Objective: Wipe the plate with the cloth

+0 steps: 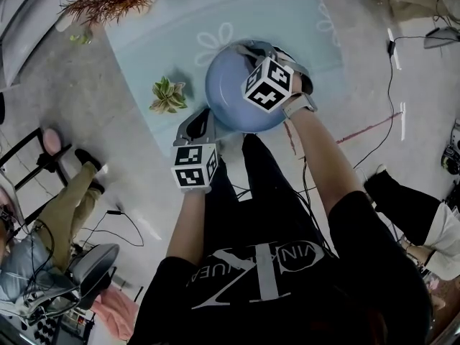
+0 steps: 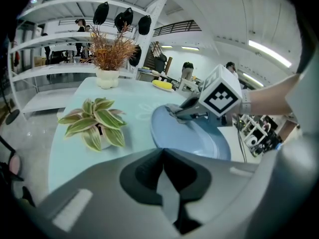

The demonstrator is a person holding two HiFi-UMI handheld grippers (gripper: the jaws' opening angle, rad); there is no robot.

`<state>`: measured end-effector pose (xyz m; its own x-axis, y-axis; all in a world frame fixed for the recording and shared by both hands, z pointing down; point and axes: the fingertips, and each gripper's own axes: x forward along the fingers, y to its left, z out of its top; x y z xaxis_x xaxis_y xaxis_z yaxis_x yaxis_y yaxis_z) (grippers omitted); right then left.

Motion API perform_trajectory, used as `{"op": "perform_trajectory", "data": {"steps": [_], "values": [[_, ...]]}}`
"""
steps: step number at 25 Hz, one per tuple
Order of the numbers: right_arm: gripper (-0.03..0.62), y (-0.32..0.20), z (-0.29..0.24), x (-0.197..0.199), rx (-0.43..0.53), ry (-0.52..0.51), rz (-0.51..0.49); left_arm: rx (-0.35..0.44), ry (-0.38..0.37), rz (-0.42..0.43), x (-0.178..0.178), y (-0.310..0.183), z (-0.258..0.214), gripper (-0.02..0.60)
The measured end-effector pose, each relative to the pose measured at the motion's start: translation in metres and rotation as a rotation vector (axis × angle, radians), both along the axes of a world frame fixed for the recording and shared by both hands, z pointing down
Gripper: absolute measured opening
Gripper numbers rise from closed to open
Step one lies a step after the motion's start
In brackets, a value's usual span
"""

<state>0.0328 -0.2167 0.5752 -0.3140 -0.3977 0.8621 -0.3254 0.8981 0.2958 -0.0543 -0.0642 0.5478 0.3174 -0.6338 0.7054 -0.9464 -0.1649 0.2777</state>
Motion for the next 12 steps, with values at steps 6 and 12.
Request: {"op": "perform_trajectory", "data": {"steps": [6,12], "values": [[0.029,0.002,0.002,0.042,0.042,0.062,0.094,-0.001,0.001,0.009,0.0,0.0,0.001,0.0],[0.029,0.019,0.004,0.073,0.012,0.074,0.166,-0.005,0.013,0.023,-0.001,0.001,0.001,0.0]]}}
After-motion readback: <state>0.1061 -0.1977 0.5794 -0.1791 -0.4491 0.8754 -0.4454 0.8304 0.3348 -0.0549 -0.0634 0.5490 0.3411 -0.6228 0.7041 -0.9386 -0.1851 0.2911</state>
